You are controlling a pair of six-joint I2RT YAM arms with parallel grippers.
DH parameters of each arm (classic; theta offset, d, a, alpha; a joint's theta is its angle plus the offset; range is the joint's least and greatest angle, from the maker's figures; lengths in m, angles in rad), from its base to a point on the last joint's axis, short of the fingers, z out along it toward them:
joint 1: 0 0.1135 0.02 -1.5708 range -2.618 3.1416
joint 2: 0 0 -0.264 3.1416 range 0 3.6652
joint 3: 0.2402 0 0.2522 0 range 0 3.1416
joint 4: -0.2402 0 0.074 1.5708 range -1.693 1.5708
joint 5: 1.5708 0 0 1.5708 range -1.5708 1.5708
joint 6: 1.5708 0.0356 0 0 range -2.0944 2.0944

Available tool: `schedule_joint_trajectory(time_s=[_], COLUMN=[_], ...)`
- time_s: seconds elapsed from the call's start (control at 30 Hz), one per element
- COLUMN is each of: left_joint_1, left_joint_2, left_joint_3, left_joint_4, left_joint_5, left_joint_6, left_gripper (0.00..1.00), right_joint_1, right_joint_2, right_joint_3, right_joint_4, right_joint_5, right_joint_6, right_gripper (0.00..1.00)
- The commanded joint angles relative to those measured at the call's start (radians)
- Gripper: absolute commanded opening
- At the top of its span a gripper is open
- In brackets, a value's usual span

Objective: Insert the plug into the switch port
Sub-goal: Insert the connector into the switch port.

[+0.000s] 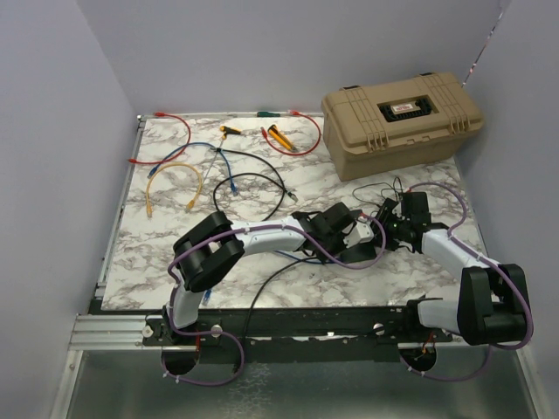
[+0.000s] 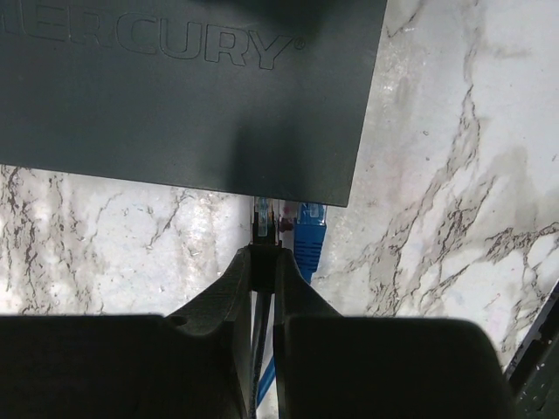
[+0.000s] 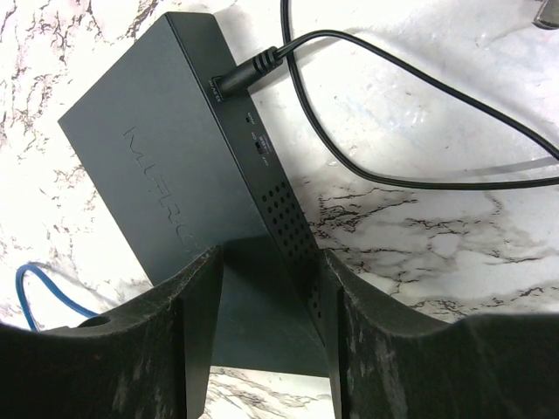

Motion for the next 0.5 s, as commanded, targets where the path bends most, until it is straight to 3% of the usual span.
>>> schedule_joint_trajectory(time_s=[0.0, 0.27, 0.47], left_joint_1=[-0.030, -0.042, -0.041], left_joint_2=[-0.035, -0.026, -0.014], left_joint_3=[-0.001, -0.001, 0.023], left_joint_4=[0.043, 0.038, 0.043], left_joint_5=[0.057, 0.070, -0.026], left_joint_6=[0.007, 0.029, -0.033], left_gripper=[0.00, 0.00, 0.00], right_joint_1=[0.002, 0.001, 0.002], right_joint_2=[0.011, 0.011, 0.009], right_joint_3=[-0.018, -0.025, -0.032], right_joint_4=[0.015, 0.024, 0.032], right_joint_5=[-0.061, -0.065, -0.079], right_joint_6=[0.023, 0.033, 0.046], right_gripper=[0.50, 0.50, 0.50])
